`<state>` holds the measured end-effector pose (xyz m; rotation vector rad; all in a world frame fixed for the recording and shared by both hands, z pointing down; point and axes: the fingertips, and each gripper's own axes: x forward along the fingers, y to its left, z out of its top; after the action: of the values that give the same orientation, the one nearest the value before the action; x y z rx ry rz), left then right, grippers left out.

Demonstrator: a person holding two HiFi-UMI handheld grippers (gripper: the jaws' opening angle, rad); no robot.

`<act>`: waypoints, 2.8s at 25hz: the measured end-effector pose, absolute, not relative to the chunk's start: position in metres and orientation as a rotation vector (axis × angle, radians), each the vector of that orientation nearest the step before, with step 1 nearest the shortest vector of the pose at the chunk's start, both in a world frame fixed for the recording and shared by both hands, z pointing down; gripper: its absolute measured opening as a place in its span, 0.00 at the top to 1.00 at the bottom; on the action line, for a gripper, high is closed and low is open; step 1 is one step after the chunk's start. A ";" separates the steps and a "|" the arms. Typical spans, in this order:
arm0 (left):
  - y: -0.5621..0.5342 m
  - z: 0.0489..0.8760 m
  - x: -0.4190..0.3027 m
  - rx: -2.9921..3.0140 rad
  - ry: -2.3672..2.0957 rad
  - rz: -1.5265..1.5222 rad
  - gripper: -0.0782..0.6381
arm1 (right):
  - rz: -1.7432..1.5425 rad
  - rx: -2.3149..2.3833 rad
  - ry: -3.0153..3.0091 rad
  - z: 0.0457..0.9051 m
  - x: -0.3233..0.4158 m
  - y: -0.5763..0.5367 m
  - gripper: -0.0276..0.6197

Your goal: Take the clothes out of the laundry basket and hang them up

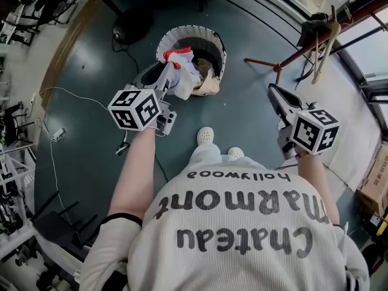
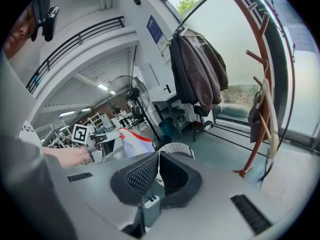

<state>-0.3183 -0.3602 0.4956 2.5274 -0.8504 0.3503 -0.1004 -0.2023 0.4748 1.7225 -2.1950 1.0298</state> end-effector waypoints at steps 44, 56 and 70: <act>-0.258 0.162 -0.184 2.877 0.555 -0.228 0.81 | 0.652 1.882 -2.798 0.247 -0.084 -0.234 0.90; -0.248 0.240 -0.123 2.821 0.587 0.028 0.81 | 0.176 2.293 -2.637 0.153 -0.011 -0.155 0.90; -0.142 0.237 0.001 2.768 0.810 0.099 0.82 | -0.048 2.545 -2.275 0.110 0.116 -0.037 0.90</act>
<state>0.0008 -0.1418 0.2371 2.7679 0.8100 0.0989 0.1161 -0.0369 0.1098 2.5448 -2.2751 -0.0482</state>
